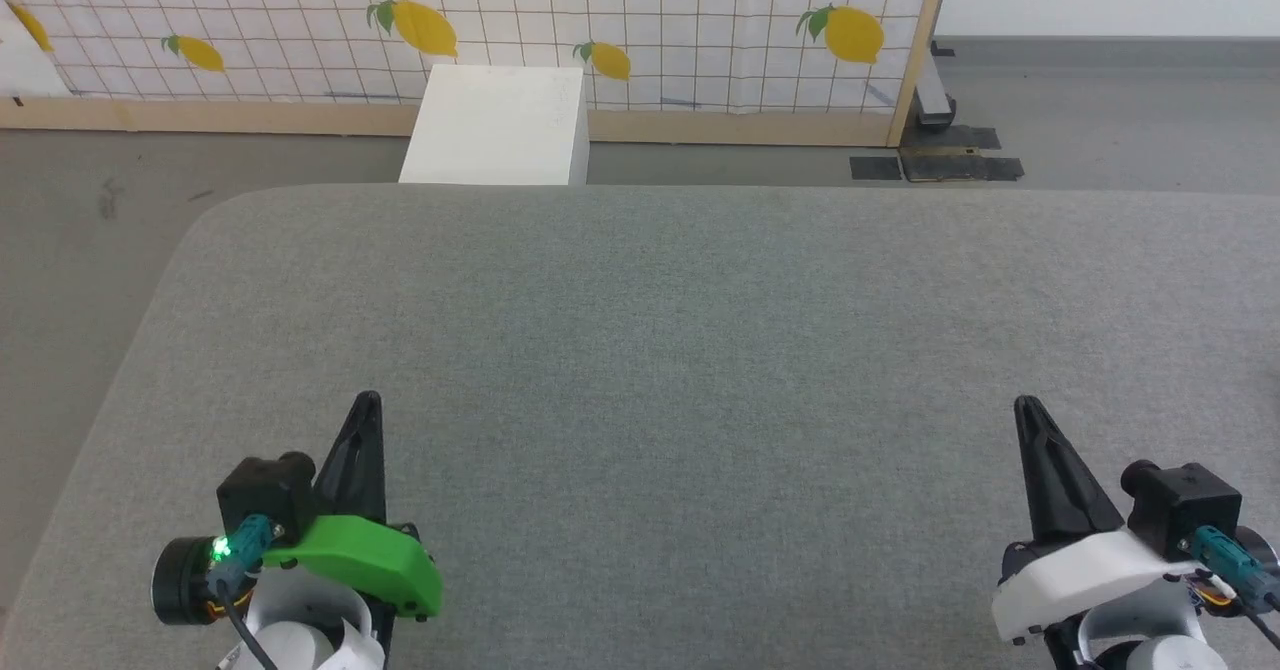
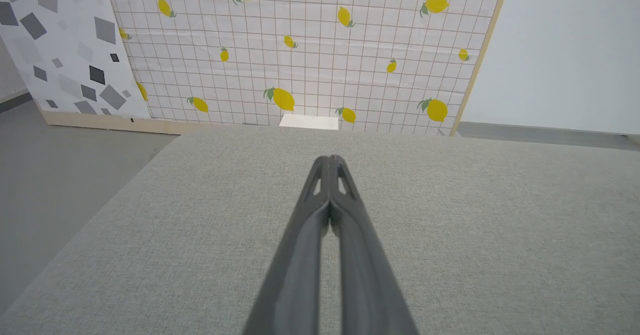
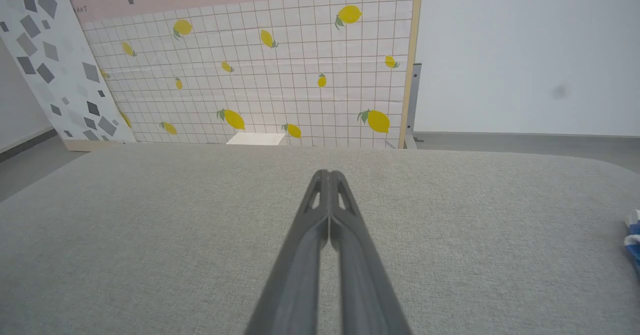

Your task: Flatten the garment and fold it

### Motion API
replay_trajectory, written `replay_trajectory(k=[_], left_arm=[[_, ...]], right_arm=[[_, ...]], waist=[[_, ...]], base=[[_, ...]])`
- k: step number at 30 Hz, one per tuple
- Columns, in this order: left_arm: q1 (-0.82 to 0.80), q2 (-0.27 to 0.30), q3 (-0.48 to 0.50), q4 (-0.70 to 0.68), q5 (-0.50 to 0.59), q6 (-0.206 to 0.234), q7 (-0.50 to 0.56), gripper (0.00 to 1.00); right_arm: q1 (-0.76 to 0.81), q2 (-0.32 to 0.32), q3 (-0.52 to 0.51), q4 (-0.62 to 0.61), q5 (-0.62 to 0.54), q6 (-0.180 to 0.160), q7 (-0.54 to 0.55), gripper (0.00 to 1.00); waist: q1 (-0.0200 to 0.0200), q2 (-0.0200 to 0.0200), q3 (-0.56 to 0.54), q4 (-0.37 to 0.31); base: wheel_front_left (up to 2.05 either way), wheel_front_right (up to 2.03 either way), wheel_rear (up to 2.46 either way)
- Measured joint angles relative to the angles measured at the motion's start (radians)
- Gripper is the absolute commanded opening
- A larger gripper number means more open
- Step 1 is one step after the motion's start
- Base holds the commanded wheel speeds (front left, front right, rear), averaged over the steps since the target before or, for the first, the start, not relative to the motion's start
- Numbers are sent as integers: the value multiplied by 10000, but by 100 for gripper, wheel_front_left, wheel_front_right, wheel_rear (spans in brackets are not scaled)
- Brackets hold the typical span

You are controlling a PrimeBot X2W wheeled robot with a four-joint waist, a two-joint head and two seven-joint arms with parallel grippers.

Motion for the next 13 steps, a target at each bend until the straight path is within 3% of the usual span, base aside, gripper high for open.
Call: replay_trajectory(k=[13], left_arm=[[100,-299,318,-134,594,-173,207,0]], right_arm=[[-1,2,71,-90,-194,0,176,0]], waist=[[0,0,-1,-54]], base=[[0,0,0]])
